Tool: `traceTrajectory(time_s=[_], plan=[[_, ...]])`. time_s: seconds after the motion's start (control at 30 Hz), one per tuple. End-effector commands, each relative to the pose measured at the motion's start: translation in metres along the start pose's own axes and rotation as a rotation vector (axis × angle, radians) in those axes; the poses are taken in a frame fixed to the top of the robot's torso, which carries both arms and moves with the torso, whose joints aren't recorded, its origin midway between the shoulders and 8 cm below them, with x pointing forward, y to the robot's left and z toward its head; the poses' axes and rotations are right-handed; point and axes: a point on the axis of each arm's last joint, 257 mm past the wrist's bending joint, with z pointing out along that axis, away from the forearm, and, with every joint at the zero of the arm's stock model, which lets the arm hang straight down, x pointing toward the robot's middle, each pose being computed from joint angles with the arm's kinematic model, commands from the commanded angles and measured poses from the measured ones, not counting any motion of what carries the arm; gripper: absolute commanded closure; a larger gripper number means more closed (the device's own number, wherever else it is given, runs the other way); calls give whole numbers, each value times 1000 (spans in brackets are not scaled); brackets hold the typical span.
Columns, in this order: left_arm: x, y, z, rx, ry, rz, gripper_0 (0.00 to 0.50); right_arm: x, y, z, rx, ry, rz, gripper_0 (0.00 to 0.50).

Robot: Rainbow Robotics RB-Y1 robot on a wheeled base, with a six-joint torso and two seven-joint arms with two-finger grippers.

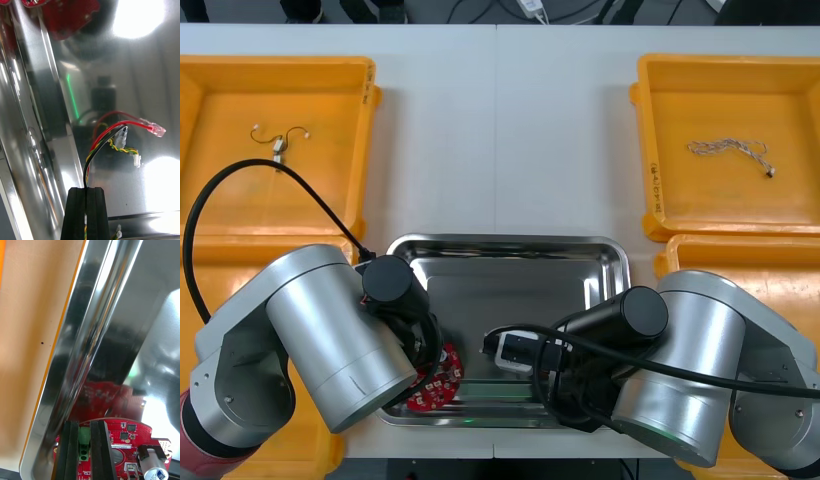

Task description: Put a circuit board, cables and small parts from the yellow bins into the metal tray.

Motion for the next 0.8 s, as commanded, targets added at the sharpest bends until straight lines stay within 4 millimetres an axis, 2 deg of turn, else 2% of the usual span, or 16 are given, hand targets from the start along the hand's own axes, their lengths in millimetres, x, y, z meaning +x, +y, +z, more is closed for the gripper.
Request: traceTrajectory(time_s=[0.03,0.27,0.4,0.47,0.53,0.6,0.63,0.67,0.7,0.77,0.8], plan=[[12,-15,-3,25,10,69,500,-2,15,3,-25,-12,-1,500],[13,-15,1,12,2,77,500,-1,20,5,-35,-11,15,500],[13,-16,2,9,-1,79,484,-3,21,5,-35,-15,21,500],[13,-16,3,8,-4,83,458,-5,19,4,-28,-18,21,500],[13,-17,2,9,-2,86,396,-5,18,5,-22,-17,25,499],[13,-17,2,9,-2,88,293,-5,17,5,-18,-17,25,443],[13,-17,2,9,-2,90,279,-5,16,5,-16,-17,25,419],[13,-17,2,11,-2,89,245,-4,16,5,-15,-15,27,348],[13,-18,2,11,-3,90,223,-4,15,5,-12,-15,29,236],[13,-19,2,14,-4,90,211,-4,12,4,-1,-14,30,124],[12,-20,1,15,-6,90,211,-5,11,4,6,-15,32,89]])
